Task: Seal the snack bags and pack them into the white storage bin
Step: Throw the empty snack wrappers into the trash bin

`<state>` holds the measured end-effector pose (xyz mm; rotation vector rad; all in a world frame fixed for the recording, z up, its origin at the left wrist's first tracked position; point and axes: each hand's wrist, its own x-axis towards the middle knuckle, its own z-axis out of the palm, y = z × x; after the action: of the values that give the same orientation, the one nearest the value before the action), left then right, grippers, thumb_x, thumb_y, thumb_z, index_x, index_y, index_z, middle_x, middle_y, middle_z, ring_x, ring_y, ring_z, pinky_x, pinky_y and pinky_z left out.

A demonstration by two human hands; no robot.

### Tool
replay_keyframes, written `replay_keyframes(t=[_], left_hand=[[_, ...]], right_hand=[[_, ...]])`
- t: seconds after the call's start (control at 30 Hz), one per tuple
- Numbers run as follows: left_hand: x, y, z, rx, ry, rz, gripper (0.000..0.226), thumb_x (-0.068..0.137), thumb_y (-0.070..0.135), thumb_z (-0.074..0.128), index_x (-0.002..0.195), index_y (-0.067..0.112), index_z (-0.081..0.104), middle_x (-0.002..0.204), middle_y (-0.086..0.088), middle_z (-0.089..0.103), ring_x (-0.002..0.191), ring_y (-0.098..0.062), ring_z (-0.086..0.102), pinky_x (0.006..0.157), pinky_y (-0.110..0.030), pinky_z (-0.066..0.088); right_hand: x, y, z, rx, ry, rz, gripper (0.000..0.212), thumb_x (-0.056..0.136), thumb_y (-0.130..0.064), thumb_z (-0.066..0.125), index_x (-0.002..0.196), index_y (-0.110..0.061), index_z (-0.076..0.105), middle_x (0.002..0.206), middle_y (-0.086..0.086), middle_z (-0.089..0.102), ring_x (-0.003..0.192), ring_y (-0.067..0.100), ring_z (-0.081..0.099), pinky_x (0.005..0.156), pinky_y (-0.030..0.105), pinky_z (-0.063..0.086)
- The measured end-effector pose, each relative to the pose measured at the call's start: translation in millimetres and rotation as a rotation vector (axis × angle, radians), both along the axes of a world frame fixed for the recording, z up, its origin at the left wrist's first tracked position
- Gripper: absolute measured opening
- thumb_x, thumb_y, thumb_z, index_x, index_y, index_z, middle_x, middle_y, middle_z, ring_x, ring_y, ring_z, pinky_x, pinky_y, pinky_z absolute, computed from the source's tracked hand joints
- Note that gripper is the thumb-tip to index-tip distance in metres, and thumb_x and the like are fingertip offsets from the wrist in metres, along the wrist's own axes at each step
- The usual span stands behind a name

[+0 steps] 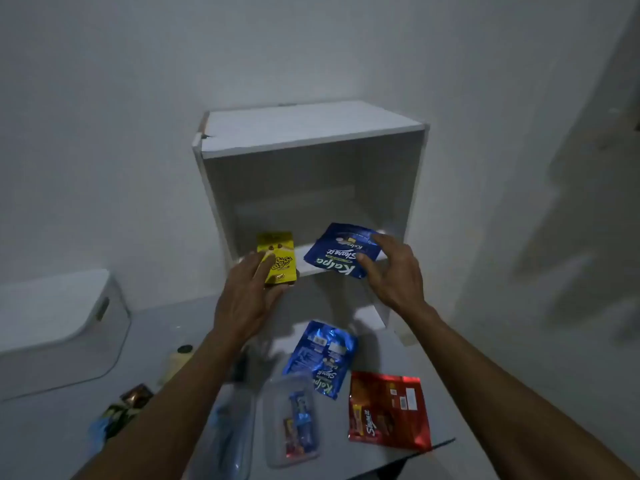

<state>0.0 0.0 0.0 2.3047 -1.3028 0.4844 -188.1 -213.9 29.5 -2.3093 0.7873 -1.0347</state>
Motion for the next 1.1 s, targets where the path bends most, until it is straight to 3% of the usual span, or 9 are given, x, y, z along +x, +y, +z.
replay_keyframes(t=[0.2, 0.37, 0.57, 0.83, 1.0, 1.1], left_hand=[[17.3, -16.3, -36.5, 0.075, -0.029, -0.015, 0.052, 0.09, 0.046, 0.053, 0.132, 0.015, 0.057, 0.138, -0.012, 0.055, 0.13, -0.03, 0.042, 0.106, -0.055, 0.039], [28.4, -27.8, -58.3, -0.012, -0.077, 0.006, 0.039, 0.088, 0.027, 0.065, 0.124, 0.013, 0.065, 0.132, -0.011, 0.061, 0.127, -0.031, 0.048, 0.105, -0.051, 0.042], [34.6, -34.7, -66.6, -0.184, -0.076, 0.015, 0.027, 0.089, 0.012, 0.065, 0.115, 0.009, 0.071, 0.119, -0.012, 0.067, 0.117, -0.025, 0.052, 0.094, -0.029, 0.045], [40.2, -35.5, -57.8, -0.251, -0.091, -0.007, 0.022, 0.086, 0.012, 0.067, 0.107, 0.01, 0.075, 0.108, -0.008, 0.072, 0.108, -0.025, 0.057, 0.08, -0.032, 0.054], [26.5, -40.5, -10.5, -0.461, 0.122, -0.043, 0.016, 0.086, 0.015, 0.07, 0.1, 0.012, 0.077, 0.098, -0.005, 0.075, 0.09, -0.025, 0.066, 0.078, -0.035, 0.053], [13.2, -43.3, 28.1, -0.598, 0.305, -0.067, 0.015, 0.085, 0.016, 0.073, 0.099, 0.014, 0.078, 0.092, 0.0, 0.075, 0.08, -0.017, 0.067, 0.073, -0.026, 0.051]], right_hand=[[27.0, -30.4, -50.3, -0.103, 0.19, 0.092, 0.058, 0.084, -0.047, 0.072, 0.13, -0.012, 0.063, 0.132, 0.008, 0.063, 0.123, 0.028, 0.056, 0.102, 0.044, 0.046], [38.1, -48.8, -78.0, -0.235, 0.252, 0.138, 0.048, 0.084, -0.042, 0.074, 0.123, -0.015, 0.068, 0.127, 0.006, 0.067, 0.122, 0.029, 0.057, 0.098, 0.046, 0.048], [49.5, -68.2, -89.0, -0.406, 0.182, 0.159, 0.038, 0.073, -0.016, 0.085, 0.109, -0.013, 0.075, 0.108, 0.006, 0.075, 0.102, 0.031, 0.066, 0.079, 0.048, 0.055], [46.2, -65.5, -74.3, -0.304, -0.034, 0.114, 0.024, 0.081, -0.012, 0.078, 0.106, -0.01, 0.076, 0.101, 0.009, 0.076, 0.092, 0.03, 0.069, 0.075, 0.045, 0.056], [35.4, -43.7, -17.7, -0.097, -0.229, -0.001, 0.018, 0.089, -0.017, 0.071, 0.105, -0.014, 0.077, 0.093, 0.007, 0.076, 0.078, 0.019, 0.067, 0.071, 0.021, 0.051], [20.3, -29.5, 20.7, 0.003, -0.344, -0.087, 0.016, 0.091, -0.018, 0.069, 0.104, -0.013, 0.077, 0.091, 0.001, 0.075, 0.076, 0.009, 0.064, 0.067, 0.0, 0.041]])
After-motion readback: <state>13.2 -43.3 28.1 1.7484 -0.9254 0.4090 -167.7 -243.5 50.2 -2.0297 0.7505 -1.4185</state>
